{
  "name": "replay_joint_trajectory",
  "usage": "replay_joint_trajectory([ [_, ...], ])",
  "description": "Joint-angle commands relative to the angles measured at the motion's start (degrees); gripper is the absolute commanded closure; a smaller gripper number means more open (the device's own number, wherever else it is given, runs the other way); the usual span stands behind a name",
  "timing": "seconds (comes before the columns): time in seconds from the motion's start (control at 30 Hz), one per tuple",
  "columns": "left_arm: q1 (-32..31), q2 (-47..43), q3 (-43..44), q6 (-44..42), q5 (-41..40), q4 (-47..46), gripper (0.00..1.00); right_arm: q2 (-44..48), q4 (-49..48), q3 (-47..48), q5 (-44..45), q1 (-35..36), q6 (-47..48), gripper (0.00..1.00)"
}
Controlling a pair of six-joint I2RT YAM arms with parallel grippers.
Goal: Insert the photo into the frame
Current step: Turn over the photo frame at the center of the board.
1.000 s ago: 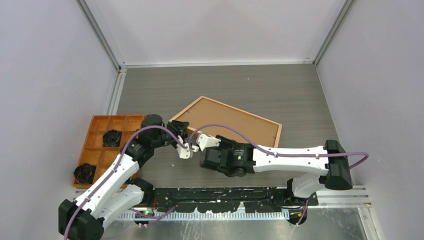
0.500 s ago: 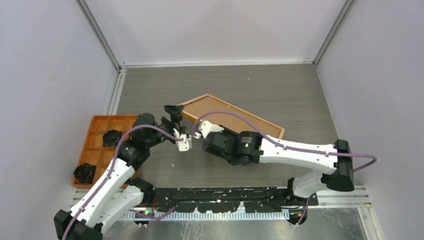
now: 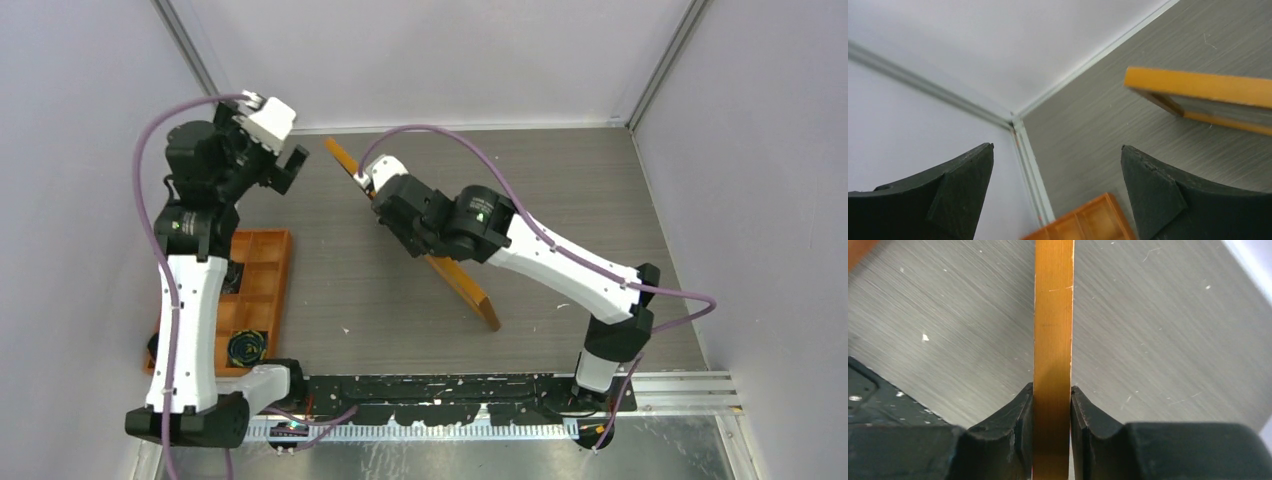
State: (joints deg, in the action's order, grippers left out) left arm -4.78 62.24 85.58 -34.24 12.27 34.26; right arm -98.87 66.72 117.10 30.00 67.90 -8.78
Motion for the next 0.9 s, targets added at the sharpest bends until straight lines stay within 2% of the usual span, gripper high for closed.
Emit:
replay_joint_trajectory([
  [0.0,7.3,3.0,5.7,13.2,6.8,9.9,0.0,-2.0,5.5,13.3,-9.7,-4.6,-6.1,0.91],
  [0.13,10.0,4.7,8.1,16.8,11.1,13.2,0.0,-3.6,8.1,18.0,-17.4,-10.4,-9.8,0.91],
  [0.53,12.5,5.8,2.0,20.2,18.4,13.4,0.0,2.6,2.1,6.8,-33.0,-28.1,-15.1,0.92],
  [0.67,12.5,7.1,0.6,18.0,21.0,17.3,0.0,7.6,-6.2,-5.5,-37.2,-32.5,-17.0,0.92],
  [0.87,12.6,12.3,-1.0,13.7,21.9,23.7,0.0,21.2,-28.7,-36.3,-39.7,-37.6,-23.1,0.91],
])
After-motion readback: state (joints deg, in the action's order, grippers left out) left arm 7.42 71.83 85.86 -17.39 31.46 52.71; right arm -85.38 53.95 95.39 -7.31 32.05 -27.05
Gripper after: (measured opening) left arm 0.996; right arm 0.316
